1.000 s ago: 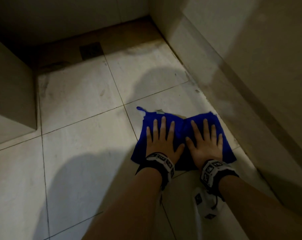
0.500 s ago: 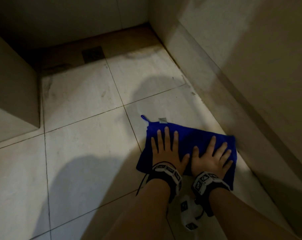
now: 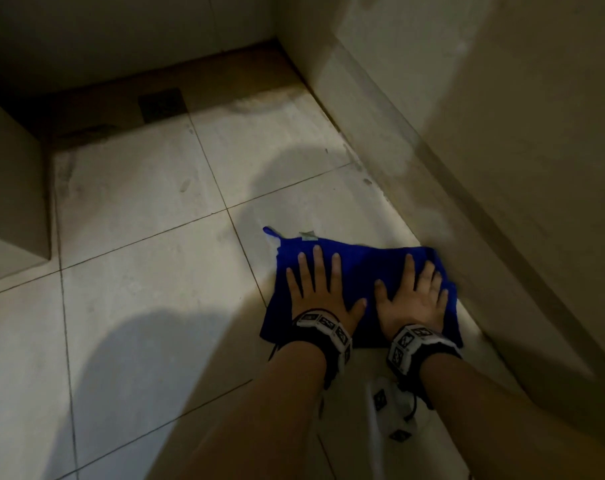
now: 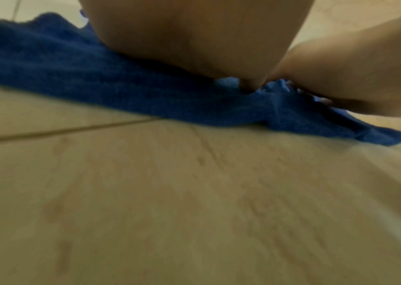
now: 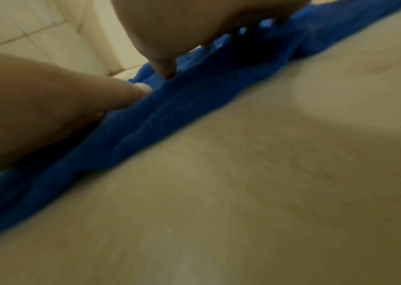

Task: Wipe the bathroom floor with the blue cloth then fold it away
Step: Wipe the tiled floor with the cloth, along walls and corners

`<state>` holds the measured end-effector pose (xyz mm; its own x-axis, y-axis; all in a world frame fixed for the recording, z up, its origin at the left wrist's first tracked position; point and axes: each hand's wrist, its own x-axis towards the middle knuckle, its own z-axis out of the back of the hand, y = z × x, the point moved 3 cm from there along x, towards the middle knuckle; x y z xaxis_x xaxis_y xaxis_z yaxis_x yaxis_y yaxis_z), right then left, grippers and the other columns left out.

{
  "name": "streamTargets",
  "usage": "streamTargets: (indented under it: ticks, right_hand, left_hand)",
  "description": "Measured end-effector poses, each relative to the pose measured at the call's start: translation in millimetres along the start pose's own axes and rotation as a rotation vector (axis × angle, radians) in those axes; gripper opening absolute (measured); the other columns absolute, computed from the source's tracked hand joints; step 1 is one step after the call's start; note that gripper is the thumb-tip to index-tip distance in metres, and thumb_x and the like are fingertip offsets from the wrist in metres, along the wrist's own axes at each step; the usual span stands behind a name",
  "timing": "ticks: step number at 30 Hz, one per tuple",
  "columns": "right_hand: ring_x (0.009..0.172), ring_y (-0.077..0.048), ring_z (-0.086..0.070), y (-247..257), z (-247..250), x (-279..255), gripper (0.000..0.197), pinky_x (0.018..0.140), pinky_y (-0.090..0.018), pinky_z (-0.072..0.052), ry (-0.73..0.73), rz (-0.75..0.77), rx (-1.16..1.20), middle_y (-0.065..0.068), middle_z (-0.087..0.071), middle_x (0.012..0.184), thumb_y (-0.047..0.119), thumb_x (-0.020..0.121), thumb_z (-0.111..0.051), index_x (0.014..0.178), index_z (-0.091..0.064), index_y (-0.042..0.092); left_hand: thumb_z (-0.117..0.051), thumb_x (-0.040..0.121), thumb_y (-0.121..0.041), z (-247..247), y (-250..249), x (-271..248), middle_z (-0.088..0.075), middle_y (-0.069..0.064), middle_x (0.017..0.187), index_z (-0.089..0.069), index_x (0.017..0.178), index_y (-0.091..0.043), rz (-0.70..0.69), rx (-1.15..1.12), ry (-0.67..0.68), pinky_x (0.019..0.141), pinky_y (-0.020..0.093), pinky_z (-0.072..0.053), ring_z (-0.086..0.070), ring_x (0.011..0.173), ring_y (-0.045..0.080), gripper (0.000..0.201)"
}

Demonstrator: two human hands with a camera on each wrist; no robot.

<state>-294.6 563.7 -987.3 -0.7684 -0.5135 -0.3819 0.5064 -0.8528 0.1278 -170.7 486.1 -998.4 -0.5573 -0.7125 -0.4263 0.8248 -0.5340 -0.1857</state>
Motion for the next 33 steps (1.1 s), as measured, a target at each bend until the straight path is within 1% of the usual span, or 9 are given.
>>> streamTargets:
  ticks: [5,11,14,17,20,23,27,30,33]
  right_hand:
    - [0.149,-0.033,-0.002,-4,-12,-34,0.076,0.121,-0.045,-0.005,-0.125,-0.127,0.037,-0.015,0.001,0.162,0.059,0.096,-0.029,0.156,-0.002,0.021]
    - [0.148,-0.036,-0.003,-7,-19,-48,0.076,0.121,-0.046,-0.006,-0.104,-0.164,0.028,-0.017,-0.001,0.161,0.057,0.096,-0.032,0.155,-0.002,0.018]
    - [0.149,-0.034,0.001,-5,-17,-44,0.077,0.121,-0.047,-0.003,-0.079,-0.162,0.026,-0.014,0.003,0.163,0.055,0.097,-0.032,0.156,0.000,0.018]
    - [0.150,-0.032,0.006,-3,-6,-26,0.076,0.121,-0.046,0.000,-0.003,-0.129,0.003,-0.009,0.010,0.163,0.053,0.098,-0.032,0.156,0.005,0.018]
    - [0.150,-0.032,0.007,0,4,-7,0.076,0.121,-0.047,0.002,0.063,-0.078,0.021,-0.008,0.013,0.163,0.051,0.099,-0.034,0.156,0.006,0.020]
    - [0.149,-0.032,0.010,3,1,-3,0.076,0.121,-0.048,0.004,0.071,-0.094,0.012,-0.008,0.015,0.163,0.051,0.099,-0.031,0.155,0.009,0.021]
    - [0.148,-0.032,0.016,5,-6,-6,0.074,0.120,-0.050,0.007,0.063,-0.070,-0.035,-0.007,0.021,0.161,0.051,0.100,-0.024,0.154,0.016,0.021]
    - [0.148,-0.032,0.019,6,-8,-7,0.072,0.119,-0.051,0.010,0.070,-0.041,-0.066,-0.007,0.027,0.159,0.052,0.100,-0.019,0.153,0.020,0.022]
    - [0.147,-0.031,0.021,9,-12,-12,0.071,0.119,-0.052,0.011,0.086,0.043,-0.113,-0.006,0.031,0.158,0.054,0.101,-0.014,0.152,0.024,0.023]
  left_hand:
    - [-0.026,0.090,-0.072,3,1,-4,0.039,0.010,0.152,0.026,0.149,-0.023,-0.051,0.030,0.030,0.112,0.057,0.019,0.033,0.140,0.038,0.093]
    - [-0.030,0.091,-0.069,1,-2,-13,0.039,0.011,0.153,0.025,0.150,-0.023,-0.087,0.050,0.068,0.114,0.058,0.014,0.032,0.140,0.038,0.093]
    - [-0.032,0.091,-0.068,2,-3,-12,0.039,0.011,0.152,0.026,0.150,-0.023,-0.084,0.054,0.090,0.114,0.058,0.015,0.032,0.140,0.039,0.093]
    - [-0.032,0.092,-0.067,1,-4,-12,0.039,0.011,0.152,0.027,0.149,-0.022,-0.069,0.058,0.086,0.113,0.058,0.016,0.032,0.140,0.039,0.094]
    - [-0.032,0.092,-0.067,-1,-7,-11,0.040,0.011,0.151,0.028,0.148,-0.022,-0.055,0.056,0.065,0.109,0.058,0.021,0.034,0.139,0.039,0.094]
    - [-0.031,0.092,-0.067,-5,-7,-10,0.041,0.011,0.151,0.029,0.147,-0.022,-0.050,0.043,0.033,0.106,0.058,0.026,0.035,0.139,0.038,0.093]
    - [-0.029,0.091,-0.068,-7,-7,-11,0.042,0.010,0.151,0.030,0.147,-0.022,-0.043,0.045,0.025,0.105,0.057,0.026,0.036,0.138,0.037,0.093]
    - [-0.032,0.091,-0.068,-6,-5,-10,0.041,0.009,0.151,0.029,0.148,-0.024,-0.048,0.035,0.036,0.110,0.057,0.023,0.035,0.139,0.036,0.094]
    - [-0.033,0.090,-0.068,-2,2,-10,0.039,0.006,0.152,0.026,0.149,-0.028,-0.067,0.018,0.054,0.115,0.055,0.017,0.033,0.141,0.033,0.093]
